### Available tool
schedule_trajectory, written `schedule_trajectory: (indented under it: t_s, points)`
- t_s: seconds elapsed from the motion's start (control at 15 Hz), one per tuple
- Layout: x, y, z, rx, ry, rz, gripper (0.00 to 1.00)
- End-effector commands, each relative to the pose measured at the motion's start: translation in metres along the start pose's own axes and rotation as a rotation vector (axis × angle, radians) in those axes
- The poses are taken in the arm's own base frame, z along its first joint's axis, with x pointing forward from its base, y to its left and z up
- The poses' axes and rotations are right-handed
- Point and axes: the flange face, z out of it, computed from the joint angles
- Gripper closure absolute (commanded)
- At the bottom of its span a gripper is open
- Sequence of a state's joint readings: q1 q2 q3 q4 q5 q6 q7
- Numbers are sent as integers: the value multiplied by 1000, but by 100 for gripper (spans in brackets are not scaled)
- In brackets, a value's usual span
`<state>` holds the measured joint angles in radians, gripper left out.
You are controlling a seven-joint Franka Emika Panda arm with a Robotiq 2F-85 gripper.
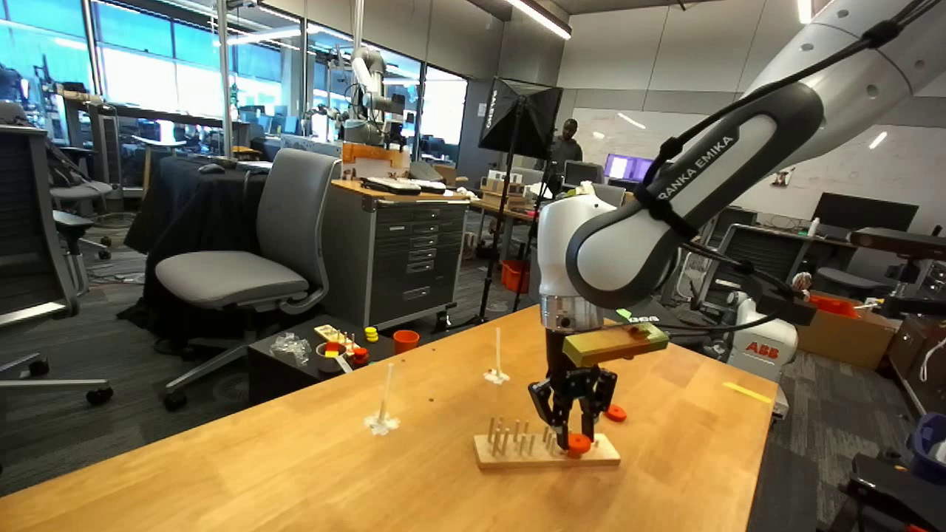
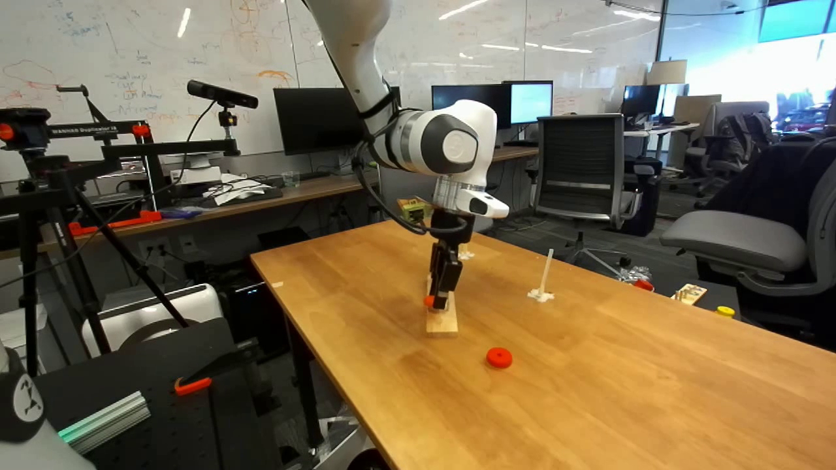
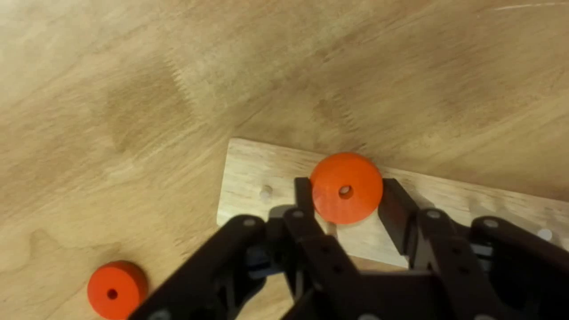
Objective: Pick up an orange disk and place it on a rod on the wooden base
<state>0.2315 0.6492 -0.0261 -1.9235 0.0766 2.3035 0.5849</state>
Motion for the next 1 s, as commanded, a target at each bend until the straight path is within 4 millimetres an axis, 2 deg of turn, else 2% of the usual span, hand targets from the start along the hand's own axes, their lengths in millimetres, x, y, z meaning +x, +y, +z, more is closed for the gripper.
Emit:
schedule_trajectory:
  t_s: [0.0,0.27,0.33,0.4,0.47,0.67,0.93]
  points:
    - [-15,5,4,-16,3,-34,82]
    - [-11,5,6,-24,-12,-25,82]
    - [-11,6,5,-28,-15,-27,32]
    - [-11,7,4,-26,-17,-24,31]
    - [-14,9,2,-27,-16,-28,25]
    - [-23,13,-6,-24,18,-38,2]
    - [-38,20,-28,0,75,-56,0]
